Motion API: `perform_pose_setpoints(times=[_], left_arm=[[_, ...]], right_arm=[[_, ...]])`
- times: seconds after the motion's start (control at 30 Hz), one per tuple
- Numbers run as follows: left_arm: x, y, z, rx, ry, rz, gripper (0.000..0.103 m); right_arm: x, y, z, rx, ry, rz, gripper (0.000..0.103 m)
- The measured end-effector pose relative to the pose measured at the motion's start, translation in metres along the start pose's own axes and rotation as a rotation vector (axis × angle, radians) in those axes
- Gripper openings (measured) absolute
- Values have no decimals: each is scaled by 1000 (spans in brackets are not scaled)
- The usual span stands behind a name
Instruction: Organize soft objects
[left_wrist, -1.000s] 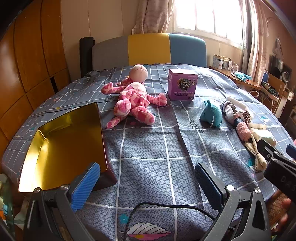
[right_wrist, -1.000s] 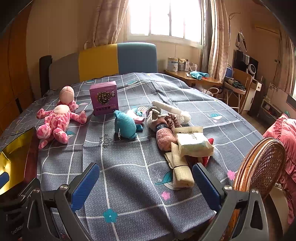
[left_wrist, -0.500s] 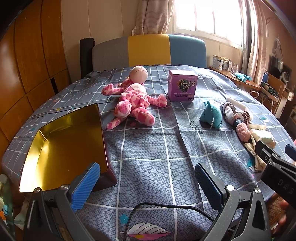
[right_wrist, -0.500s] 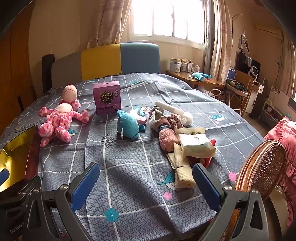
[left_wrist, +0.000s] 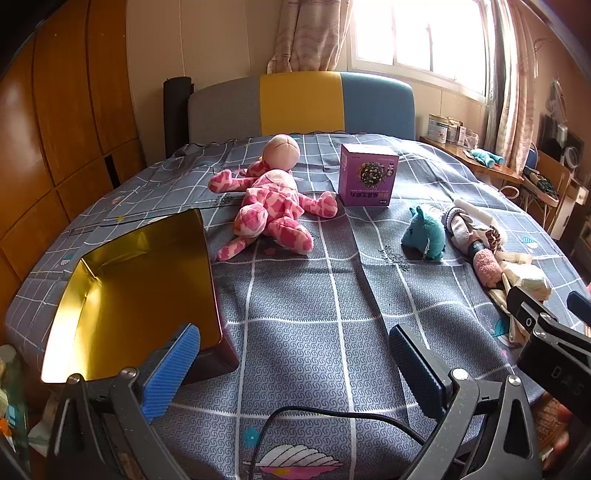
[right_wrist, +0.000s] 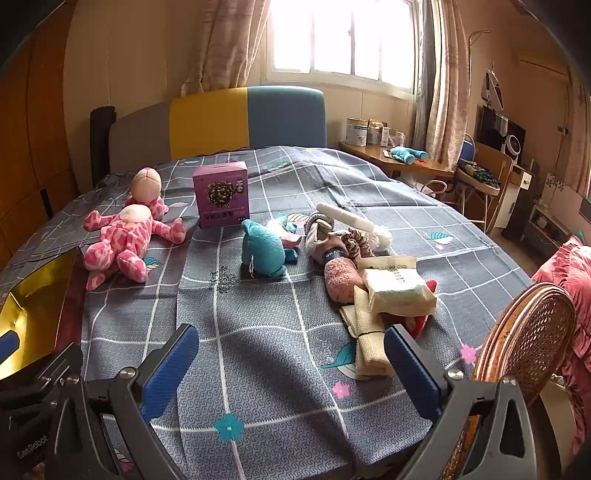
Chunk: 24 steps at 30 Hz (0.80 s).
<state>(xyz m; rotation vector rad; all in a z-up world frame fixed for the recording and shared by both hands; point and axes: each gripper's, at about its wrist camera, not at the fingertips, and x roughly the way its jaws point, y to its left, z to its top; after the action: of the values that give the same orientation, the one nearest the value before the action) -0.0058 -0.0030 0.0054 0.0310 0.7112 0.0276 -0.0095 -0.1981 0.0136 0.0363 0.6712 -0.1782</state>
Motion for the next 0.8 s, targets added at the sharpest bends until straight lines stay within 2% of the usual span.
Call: perform_pose_setpoints(times=[0.8], left_arm=[[5,1,0,-6,18,-11,103]], right_arm=[[4,-1,1,4,10,11,103]])
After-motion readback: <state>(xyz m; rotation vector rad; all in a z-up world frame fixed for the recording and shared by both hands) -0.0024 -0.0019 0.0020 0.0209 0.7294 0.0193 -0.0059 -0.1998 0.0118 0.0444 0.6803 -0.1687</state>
